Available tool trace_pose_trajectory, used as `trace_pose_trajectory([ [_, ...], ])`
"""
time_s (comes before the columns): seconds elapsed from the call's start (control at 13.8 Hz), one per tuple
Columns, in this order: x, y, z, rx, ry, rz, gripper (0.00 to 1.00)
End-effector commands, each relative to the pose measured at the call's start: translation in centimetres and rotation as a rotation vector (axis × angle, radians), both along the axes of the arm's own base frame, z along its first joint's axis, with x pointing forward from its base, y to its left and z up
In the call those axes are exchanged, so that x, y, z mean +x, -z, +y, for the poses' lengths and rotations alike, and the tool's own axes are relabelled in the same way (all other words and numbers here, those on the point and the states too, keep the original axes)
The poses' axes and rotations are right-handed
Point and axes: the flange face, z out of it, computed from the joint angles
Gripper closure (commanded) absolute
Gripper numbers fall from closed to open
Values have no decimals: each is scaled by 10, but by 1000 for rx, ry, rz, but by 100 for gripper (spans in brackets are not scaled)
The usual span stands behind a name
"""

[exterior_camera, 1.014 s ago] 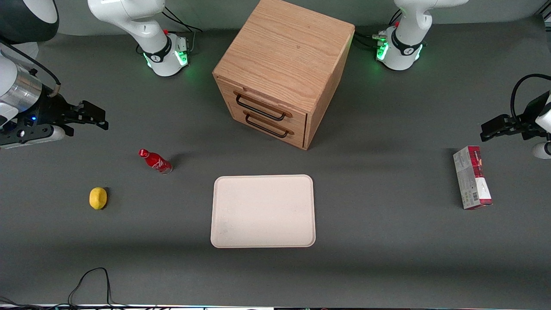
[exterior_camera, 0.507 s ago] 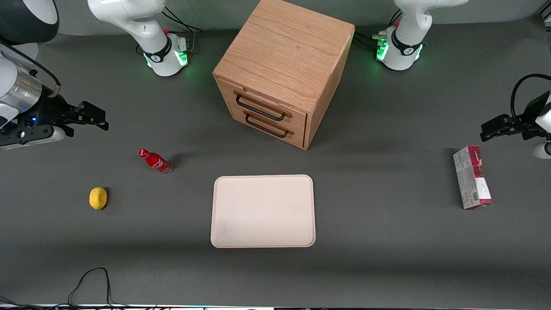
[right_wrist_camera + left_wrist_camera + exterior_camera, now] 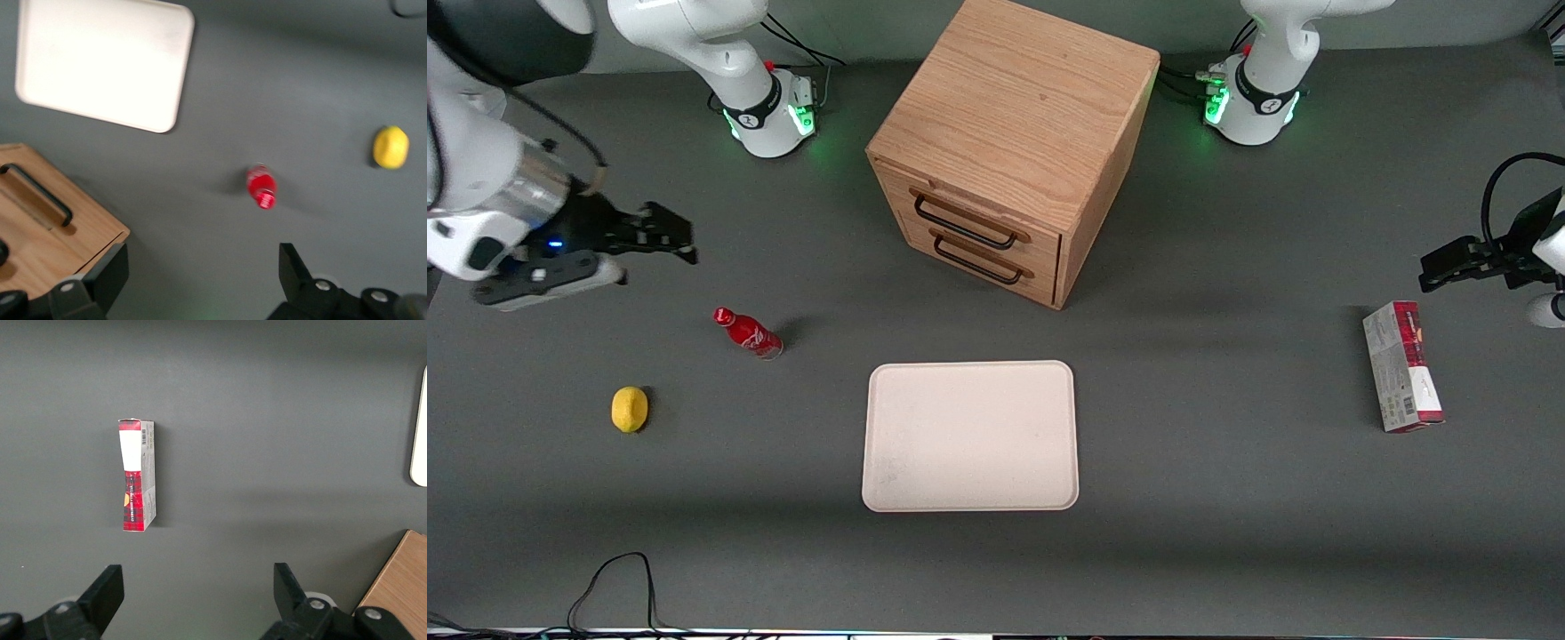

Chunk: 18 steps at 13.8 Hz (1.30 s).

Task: Open upper drawer
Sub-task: 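Move the right gripper toward the upper drawer's black handle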

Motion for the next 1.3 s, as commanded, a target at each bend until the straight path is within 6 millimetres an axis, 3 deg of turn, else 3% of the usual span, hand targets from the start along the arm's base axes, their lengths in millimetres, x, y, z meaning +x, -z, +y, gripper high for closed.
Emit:
trace_pose_trajectory([
  [0.0,9,2,64,4,-95,3,0],
  [0.22,-2,11,118,3,-199,12,0],
  [0.43,0,22,164,5,-284,10,0],
  [0.72,-11,40,212,28,-485,19,0],
  [1.23,-24,104,272,88,-689,127,0],
])
